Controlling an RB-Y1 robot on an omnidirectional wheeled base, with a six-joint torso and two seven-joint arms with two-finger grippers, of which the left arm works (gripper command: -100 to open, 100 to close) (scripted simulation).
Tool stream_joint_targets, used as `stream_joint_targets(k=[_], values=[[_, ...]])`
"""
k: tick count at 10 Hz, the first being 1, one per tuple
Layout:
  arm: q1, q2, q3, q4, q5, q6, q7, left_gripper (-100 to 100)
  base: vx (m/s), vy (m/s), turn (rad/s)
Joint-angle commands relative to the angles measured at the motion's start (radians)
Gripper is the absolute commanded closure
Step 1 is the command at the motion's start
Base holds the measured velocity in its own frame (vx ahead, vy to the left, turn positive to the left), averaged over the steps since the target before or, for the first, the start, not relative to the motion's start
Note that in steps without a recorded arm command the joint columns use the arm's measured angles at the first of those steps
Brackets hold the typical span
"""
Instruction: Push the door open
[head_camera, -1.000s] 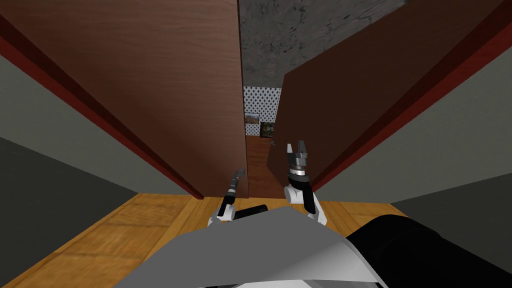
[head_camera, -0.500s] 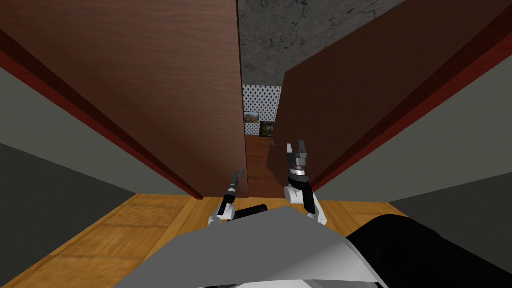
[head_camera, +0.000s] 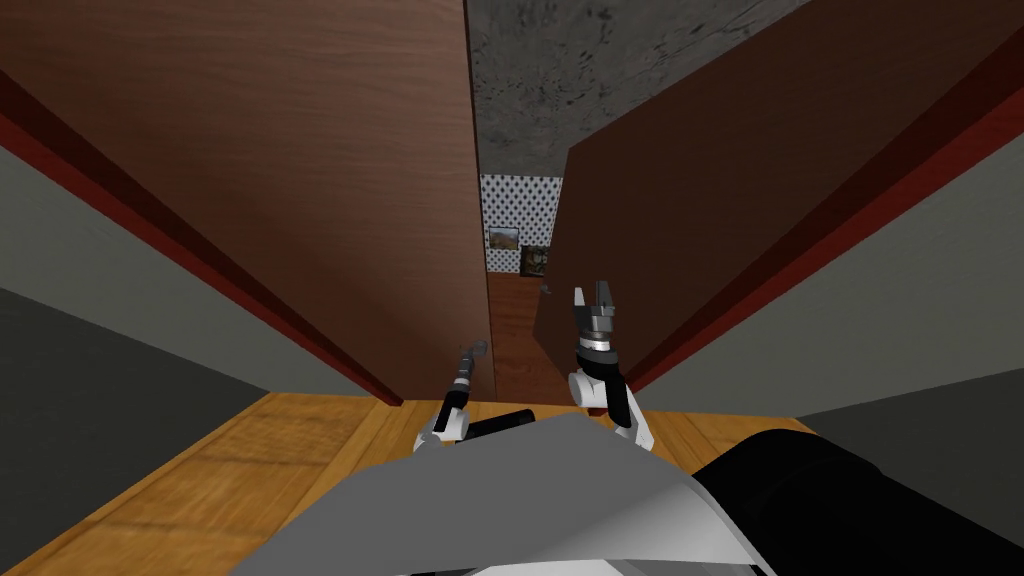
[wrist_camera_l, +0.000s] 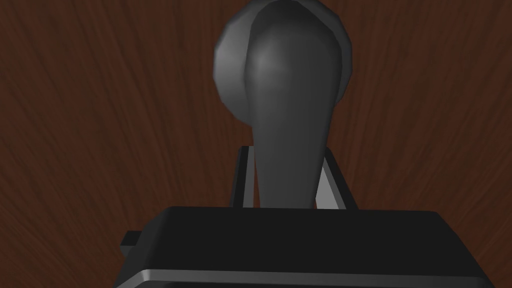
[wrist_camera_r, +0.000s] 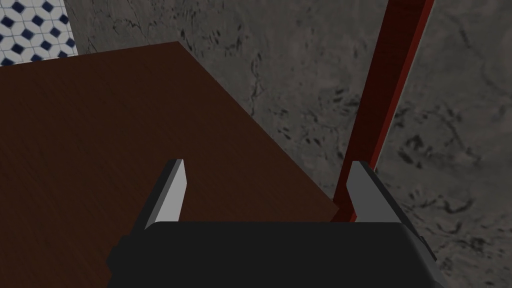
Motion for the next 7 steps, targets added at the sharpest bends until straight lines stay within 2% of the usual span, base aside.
stream_joint_targets(k=[1,2,3,4,6,7], values=[[0.018,0.024,0.011,-0.050,0.004,0.012,-0.003,100,0.109,-0.060,0.003],[0.018,0.024,0.011,-0.037,0.004,0.012,-0.003,100,0.059,-0.022,-0.013],[0.018,0.024,0.011,-0.052,0.004,0.012,-0.003,100,0.013,0.003,-0.008],[0.016,0.036,0.030,-0.050,0.011,0.011,-0.007,100,0.091,-0.062,0.066],[0.016,0.039,0.036,-0.049,0.014,0.010,-0.008,100,0.130,-0.082,0.042],[0.016,0.039,0.036,-0.049,0.014,0.010,-0.008,100,0.052,-0.008,-0.009]])
